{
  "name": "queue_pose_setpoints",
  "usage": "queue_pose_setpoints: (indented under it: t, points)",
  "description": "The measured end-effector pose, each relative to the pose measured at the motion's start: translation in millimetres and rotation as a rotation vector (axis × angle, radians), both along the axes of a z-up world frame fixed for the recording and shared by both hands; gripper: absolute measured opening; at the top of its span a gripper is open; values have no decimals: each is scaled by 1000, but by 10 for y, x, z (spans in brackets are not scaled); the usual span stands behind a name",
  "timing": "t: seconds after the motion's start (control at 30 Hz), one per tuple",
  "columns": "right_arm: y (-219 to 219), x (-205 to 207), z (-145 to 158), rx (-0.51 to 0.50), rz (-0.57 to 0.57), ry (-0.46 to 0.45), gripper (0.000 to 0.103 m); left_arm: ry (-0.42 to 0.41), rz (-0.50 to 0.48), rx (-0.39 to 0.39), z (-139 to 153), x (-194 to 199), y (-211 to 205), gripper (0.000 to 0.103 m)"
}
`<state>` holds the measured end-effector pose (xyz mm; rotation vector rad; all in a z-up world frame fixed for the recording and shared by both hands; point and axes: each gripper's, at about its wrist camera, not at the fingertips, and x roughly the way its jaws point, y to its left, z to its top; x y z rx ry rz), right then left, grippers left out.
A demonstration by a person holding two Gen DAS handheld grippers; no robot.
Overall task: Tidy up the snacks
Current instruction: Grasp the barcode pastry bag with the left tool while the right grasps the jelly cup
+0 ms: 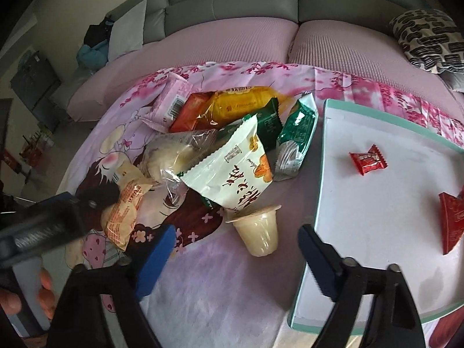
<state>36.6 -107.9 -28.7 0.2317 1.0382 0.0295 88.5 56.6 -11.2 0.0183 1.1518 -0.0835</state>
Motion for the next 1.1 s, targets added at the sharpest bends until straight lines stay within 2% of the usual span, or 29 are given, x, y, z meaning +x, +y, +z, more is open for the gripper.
queue_pose_setpoints:
  t: [0.07,0.2,0.33,0.43,0.63,0.73,0.77,0.87,1.1]
  points:
    - [14,15,-31,-2,8,0,80,20,-22,12,-99,20,-61,103]
    - [28,62,-132,-19,17,25,66,77,-42,0,-329,77,-143,103]
    - [27,97,-223,-37,26,41,62,95,-36,14,-415,103,-142,101]
    - [13,124,-248,-42,27,34,61,107,-24,13,-485,139,-131,84]
    - [41,152,-269,-85,35,25,57,113,-19,22,-554,173,-161,79]
    - [46,153,-287,-101,38,31,45,101,-10,24,-518,167,-138,63]
    - [43,152,-291,-98,38,28,45,99,-4,20,-487,178,-129,57]
    - [52,143,-289,-110,46,27,45,94,4,-1,-424,187,-46,50]
    - [47,107,-181,-88,50,0,44,46,12,-23,-228,142,37,45]
